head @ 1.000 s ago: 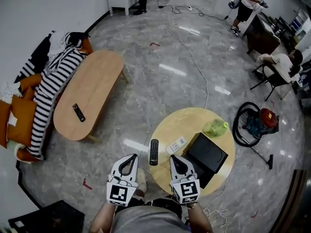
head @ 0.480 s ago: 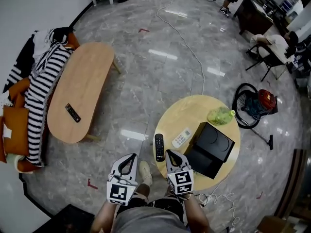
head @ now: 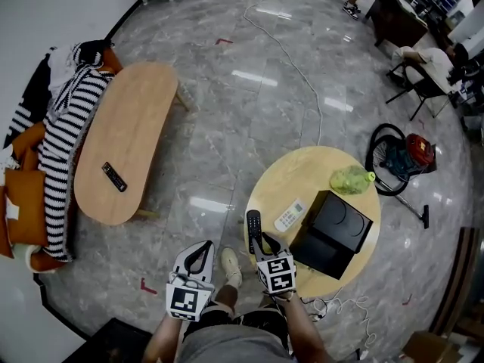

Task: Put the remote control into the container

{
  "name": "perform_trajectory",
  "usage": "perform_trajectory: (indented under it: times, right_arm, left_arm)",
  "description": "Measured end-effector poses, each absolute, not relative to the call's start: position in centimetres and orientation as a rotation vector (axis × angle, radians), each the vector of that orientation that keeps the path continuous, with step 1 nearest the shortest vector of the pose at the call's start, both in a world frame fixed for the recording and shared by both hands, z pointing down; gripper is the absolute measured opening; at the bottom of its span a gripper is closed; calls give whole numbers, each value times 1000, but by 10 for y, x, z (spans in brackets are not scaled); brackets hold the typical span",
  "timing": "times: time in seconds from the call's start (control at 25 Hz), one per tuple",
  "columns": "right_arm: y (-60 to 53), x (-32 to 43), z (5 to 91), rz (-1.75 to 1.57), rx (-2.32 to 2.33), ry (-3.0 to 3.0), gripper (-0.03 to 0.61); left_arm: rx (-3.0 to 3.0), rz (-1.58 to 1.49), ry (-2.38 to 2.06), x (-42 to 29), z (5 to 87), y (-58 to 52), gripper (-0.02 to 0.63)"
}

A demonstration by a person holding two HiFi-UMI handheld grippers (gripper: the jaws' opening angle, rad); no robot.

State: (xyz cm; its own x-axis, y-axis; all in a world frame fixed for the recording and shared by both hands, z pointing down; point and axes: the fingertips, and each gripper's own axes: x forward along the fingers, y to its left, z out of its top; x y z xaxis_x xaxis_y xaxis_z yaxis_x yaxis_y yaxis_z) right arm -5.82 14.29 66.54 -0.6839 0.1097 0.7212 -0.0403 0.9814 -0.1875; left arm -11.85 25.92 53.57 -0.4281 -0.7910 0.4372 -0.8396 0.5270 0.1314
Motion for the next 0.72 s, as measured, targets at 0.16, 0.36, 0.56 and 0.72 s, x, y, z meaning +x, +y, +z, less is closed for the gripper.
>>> perform_trajectory:
  times: [0.16,0.36,0.56,0.72]
  right_arm:
    - [146,-64,681,254,-44,-2264,182]
    - [147,-67,700,272,-5,-2205,262]
    - [150,-71,717,272,12,-2159,273]
    - [147,-74,725,265,28,-2138,273]
  left_arm:
    - [1323,148,-2310,-122,539,263,8]
    - [1322,168,-2304,-128,540,266,8]
    - [1294,169,-2306,-136,547,273,8]
    - [1268,164,-2306,-143,549,278,8]
